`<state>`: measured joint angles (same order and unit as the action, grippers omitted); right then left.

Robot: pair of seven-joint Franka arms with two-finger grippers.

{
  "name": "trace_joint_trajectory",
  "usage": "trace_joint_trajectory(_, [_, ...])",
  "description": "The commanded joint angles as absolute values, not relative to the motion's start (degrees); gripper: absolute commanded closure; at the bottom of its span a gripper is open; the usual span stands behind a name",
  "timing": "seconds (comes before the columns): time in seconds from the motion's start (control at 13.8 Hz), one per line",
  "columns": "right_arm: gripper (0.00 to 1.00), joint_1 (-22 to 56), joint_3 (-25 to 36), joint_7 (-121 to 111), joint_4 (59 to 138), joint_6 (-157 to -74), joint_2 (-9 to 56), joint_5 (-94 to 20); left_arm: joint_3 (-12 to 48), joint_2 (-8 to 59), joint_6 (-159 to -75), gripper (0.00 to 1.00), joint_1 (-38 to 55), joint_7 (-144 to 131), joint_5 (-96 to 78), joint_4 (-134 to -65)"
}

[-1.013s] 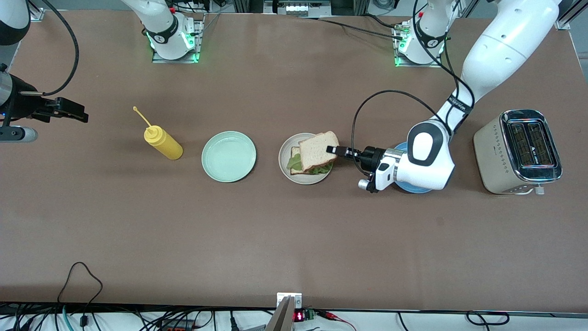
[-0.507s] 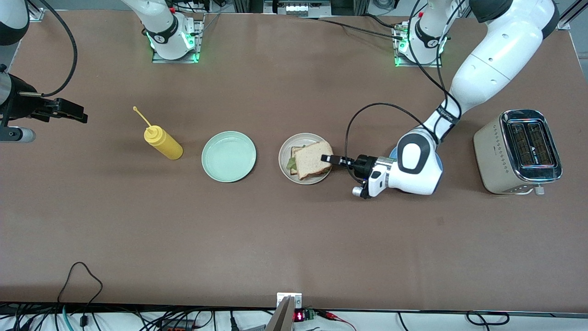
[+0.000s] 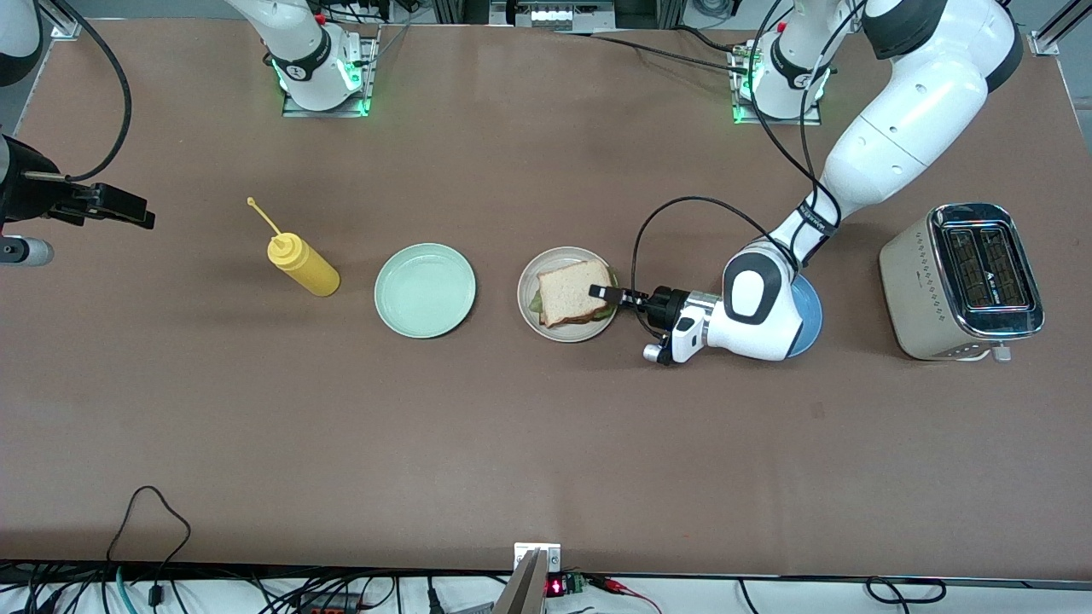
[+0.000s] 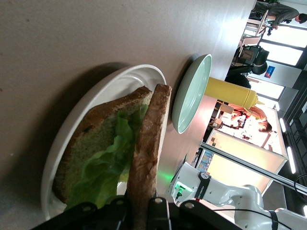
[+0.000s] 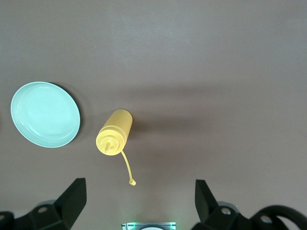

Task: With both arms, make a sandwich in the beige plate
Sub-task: 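Lower the bread onto the lettuce and open the left gripper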

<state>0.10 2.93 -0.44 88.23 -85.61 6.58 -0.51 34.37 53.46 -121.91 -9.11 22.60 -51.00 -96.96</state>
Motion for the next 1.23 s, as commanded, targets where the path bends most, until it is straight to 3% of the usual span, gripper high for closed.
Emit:
trace_joint_trajectory(0.0, [0.0,-0.4,2.6,-0.4,87.4,-84.7,6.9,-1.5,34.5,54.0,-121.8,0.6,-9.1,24.1,-52.1,-95.8])
trace_joint_trajectory(0.14, [0.0,-0.4,2.6,-0.5,87.4,-84.7,6.9,-1.5,34.4,53.9,-121.7,0.0,-9.1,23.9,-51.9,-93.4])
trace_joint_trajectory(1.16, [0.0,-0.4,2.6,-0.4,87.5,-84.6,6.9,-1.7,31.9,52.0,-118.1,0.0,-13.8,23.8,-47.4,-93.3])
